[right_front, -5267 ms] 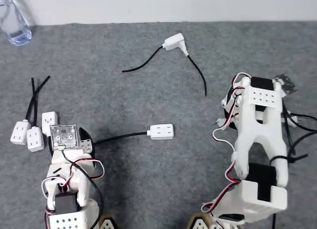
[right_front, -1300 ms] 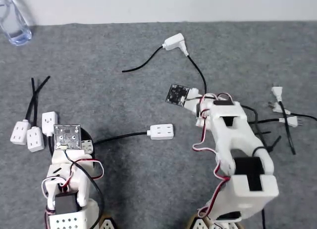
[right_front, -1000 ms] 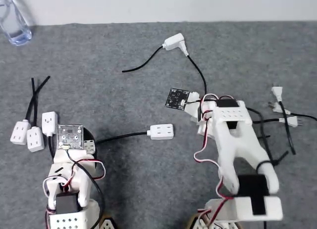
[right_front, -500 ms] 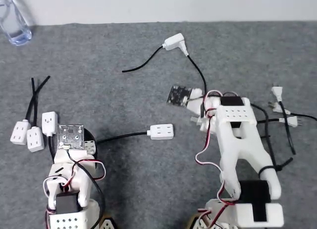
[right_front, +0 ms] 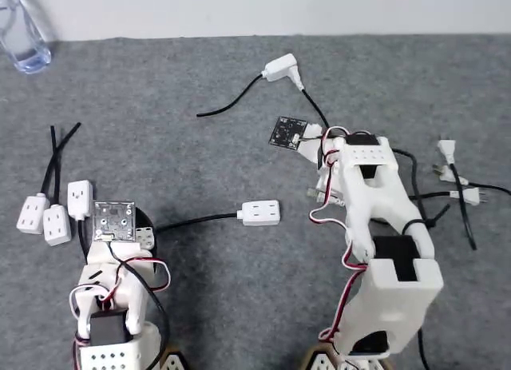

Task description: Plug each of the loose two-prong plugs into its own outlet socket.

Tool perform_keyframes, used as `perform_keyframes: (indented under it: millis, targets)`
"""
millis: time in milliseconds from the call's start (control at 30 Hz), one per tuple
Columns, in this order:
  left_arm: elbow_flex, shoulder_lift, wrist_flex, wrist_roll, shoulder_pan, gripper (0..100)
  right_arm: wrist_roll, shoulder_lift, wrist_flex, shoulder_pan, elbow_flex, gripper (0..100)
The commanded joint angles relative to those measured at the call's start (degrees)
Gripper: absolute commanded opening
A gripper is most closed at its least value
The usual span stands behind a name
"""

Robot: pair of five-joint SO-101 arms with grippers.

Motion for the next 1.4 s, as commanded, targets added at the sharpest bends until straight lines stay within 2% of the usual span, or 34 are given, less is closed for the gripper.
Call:
perform_keyframes:
  millis: [0,367,567,800,933,1100,1367]
  targets:
    - [-0.4,-0.7,0.4,-0.4,0.3,3,-0.3,-0.7,2.9,0.2,-3.3,18.2]
    - [-0.4,-0.7,0.4,-0.4,0.3,3,-0.3,-1.5,13.1,-0.2,-3.3,18.3]
    - [-0.4,-0.7,0.4,-0.4,0.3,3,-0.6,-9.1,14.0,0.2,-2.9,18.3]
    - [-0.4,-0.7,0.4,-0.4,0.3,3,-0.4,-13.1,22.5,-2.2,-2.8,18.3]
    - [-0.4,-0.7,0.4,-0.4,0.3,3,-0.1,-10.6,22.7,-2.8,-1.1,18.3]
    - [-0.4,-0.7,0.4,-0.4,0.3,3,3.8,-7.8,22.7,-2.4,0.6,18.3]
    - [-0.4,-0.7,0.4,-0.4,0.3,3,4.4,-4.0,23.2,-3.8,0.9,18.3]
